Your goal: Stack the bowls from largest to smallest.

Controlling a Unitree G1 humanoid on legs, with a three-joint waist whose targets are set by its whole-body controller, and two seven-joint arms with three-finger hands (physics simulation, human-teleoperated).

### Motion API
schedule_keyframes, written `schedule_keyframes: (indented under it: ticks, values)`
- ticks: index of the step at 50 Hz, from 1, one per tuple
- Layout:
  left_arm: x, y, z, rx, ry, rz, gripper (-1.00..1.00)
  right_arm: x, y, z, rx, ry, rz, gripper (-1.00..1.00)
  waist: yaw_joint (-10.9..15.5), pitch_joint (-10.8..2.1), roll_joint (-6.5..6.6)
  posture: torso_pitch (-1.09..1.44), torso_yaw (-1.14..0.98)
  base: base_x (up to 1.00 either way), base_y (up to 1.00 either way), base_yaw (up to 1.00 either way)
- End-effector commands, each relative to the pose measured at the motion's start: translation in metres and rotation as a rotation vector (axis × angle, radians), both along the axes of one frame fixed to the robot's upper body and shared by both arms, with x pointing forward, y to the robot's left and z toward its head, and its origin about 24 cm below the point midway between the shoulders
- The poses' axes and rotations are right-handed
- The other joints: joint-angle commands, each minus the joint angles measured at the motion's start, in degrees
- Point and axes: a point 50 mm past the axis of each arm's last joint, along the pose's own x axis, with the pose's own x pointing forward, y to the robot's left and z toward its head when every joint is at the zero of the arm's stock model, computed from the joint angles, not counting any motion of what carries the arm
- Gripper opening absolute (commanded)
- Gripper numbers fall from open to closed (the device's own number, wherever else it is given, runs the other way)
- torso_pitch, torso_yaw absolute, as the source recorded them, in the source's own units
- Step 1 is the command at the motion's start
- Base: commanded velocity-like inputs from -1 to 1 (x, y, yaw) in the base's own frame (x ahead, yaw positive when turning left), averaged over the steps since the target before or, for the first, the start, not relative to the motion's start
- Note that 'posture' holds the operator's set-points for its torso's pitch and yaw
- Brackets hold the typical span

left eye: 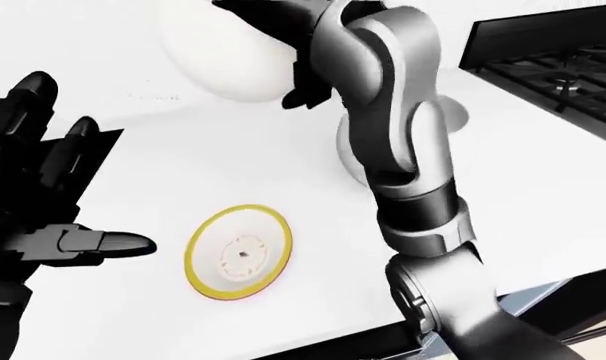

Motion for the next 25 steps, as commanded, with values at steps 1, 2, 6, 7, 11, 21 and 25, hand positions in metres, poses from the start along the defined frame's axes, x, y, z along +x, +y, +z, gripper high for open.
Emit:
schedule_keyframes:
  ticks: [1, 2, 6, 7, 11, 21, 25]
  values:
    - [-0.004, -0.002, 0.011, 0.018, -0.062, 0.001, 1.0, -0.02, -0.003, 0.021, 0.004, -0.033, 0.042, -0.98, -0.01, -1.54, 0.53, -0.2, 0.0, 0.0, 0.0, 0.0]
    - [-0.005, -0.002, 0.012, 0.018, -0.064, 0.001, 1.0, -0.024, -0.006, 0.026, 0.0, -0.034, 0.044, -0.98, -0.07, -1.76, 0.56, -0.21, 0.0, 0.0, 0.0, 0.0]
    - [-0.005, -0.002, 0.013, 0.018, -0.065, 0.001, 1.0, -0.037, -0.024, 0.039, 0.003, -0.02, 0.046, -0.98, -0.25, -2.91, 0.74, -0.25, 0.0, 0.0, 0.0, 0.0]
    - [-0.005, -0.003, 0.013, 0.017, -0.066, -0.001, 1.0, -0.041, -0.029, 0.042, 0.01, -0.012, 0.048, -0.98, -0.26, -3.27, 0.76, -0.26, 0.0, 0.0, 0.0, 0.0]
    - [-0.006, -0.004, 0.014, 0.019, -0.071, -0.005, 1.0, -0.049, -0.045, 0.049, 0.008, -0.006, 0.031, -0.98, -0.35, -4.69, 0.79, -0.3, 0.0, 0.0, 0.0, 0.0]
    - [-0.006, -0.005, 0.017, 0.017, -0.079, -0.001, 1.0, -0.06, -0.09, 0.056, -0.062, 0.072, -0.1, -0.98, -0.63, -5.95, 1.08, -0.3, 0.0, 0.0, 0.0, 0.0]
    - [-0.008, -0.006, 0.017, 0.019, -0.08, -0.002, 1.0, -0.053, -0.113, 0.05, -0.084, 0.101, -0.173, -0.98, -0.62, -6.09, 0.94, -0.3, 0.0, 0.0, 0.0, 0.0]
